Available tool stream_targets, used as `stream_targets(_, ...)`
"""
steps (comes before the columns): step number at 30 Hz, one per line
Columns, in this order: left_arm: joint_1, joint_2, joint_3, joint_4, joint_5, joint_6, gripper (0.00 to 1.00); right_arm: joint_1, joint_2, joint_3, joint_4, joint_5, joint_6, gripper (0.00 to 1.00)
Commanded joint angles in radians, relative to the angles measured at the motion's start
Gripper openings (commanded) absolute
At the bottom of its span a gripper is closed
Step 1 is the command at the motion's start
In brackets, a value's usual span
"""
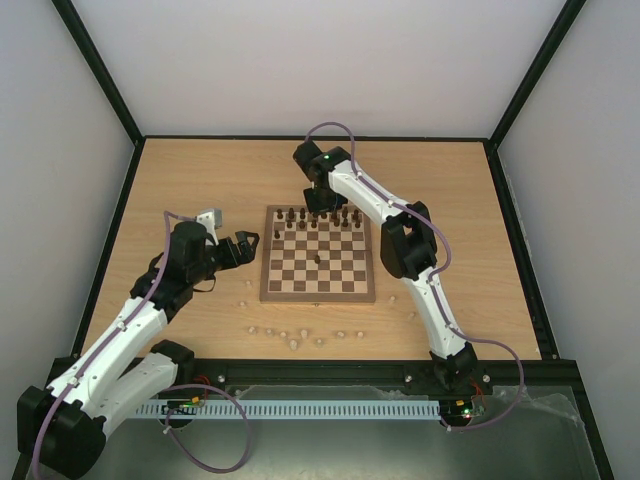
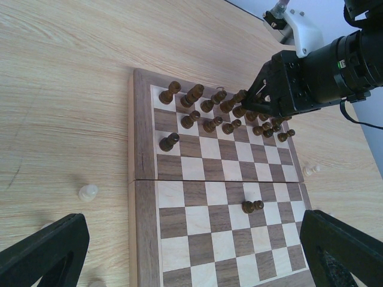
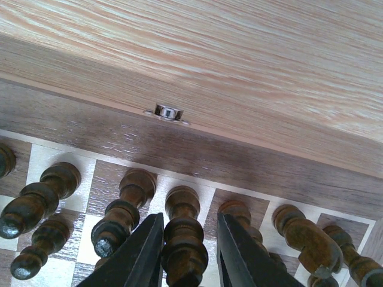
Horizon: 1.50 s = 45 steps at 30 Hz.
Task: Set up the chess pieces on the board
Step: Place the chess piece on the chessboard.
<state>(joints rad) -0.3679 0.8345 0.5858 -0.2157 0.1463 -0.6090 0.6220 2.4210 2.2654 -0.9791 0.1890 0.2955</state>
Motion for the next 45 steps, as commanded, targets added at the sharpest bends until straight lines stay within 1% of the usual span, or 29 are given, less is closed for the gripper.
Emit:
stream_targets(1,0.003,-0.002,0.009,0.018,0.002,0.01,1.0,0.005,0.0,-0.003,-0.072,0.01,-0.003,0.26)
stream_targets(5,0.003,-0.003,0.006,0.017,0.002,0.01,1.0,0.004,-0.009,-0.006,-0.066,0.003,-0.004,0.27)
stream_targets(11,0.003,-0.002,0.006,0.019,0.002,0.009,1.0,0.005,-0.031,-0.007,-0.057,-0.003,-0.003,0.33)
stream_targets(25,0.003,-0.002,0.007,0.017,0.001,0.009,0.99,0.005,-0.112,-0.014,-0.039,0.006,0.003,0.35)
stream_targets(32,0.003,-0.011,0.01,0.01,-0.002,0.008,1.0,0.004,-0.167,-0.023,-0.042,0.02,0.012,0.41)
stream_targets(36,0.003,-0.018,0.014,0.009,-0.001,0.008,0.99,0.004,-0.265,-0.117,-0.009,0.02,0.027,0.49)
stream_targets(40,0.003,-0.018,0.026,0.004,0.002,0.008,0.99,0.007,-0.403,-0.295,0.067,0.012,0.044,0.62)
stream_targets(41,0.002,-0.017,0.028,0.004,0.004,0.008,1.0,0.008,-0.437,-0.362,0.085,0.012,0.048,0.65)
stream_targets(43,0.003,-0.016,0.032,0.002,0.009,0.005,0.99,0.008,-0.509,-0.464,0.126,0.017,0.057,0.73)
stream_targets(44,0.003,-0.016,0.034,0.0,0.01,0.005,0.99,0.008,-0.543,-0.521,0.146,0.019,0.063,0.8)
stream_targets(45,0.003,-0.015,0.035,-0.003,0.01,0.004,0.99,0.008,-0.581,-0.578,0.171,0.019,0.068,0.88)
